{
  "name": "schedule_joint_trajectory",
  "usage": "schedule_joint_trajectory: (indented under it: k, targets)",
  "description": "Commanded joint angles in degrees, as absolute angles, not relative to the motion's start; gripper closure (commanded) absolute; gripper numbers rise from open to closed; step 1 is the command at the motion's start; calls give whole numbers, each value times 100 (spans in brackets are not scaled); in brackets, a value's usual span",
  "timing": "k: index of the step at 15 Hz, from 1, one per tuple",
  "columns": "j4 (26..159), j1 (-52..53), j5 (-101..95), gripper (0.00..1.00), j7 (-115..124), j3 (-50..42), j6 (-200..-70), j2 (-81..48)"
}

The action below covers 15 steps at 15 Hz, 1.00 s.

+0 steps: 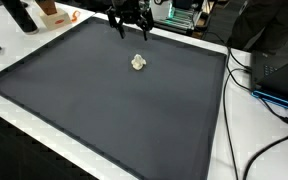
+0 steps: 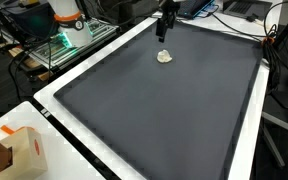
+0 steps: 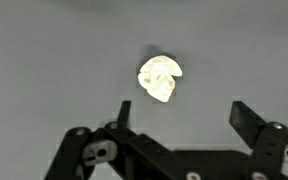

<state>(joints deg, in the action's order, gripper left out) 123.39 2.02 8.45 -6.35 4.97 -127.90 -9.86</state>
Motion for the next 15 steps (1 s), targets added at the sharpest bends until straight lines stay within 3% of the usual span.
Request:
schedule_joint_trajectory:
  k: [1, 15]
  targets:
    - [12721, -31, 1694, 0, -604, 366, -13014, -891]
    - [13355, -605, 4958, 0, -651, 4, -13742, -1380]
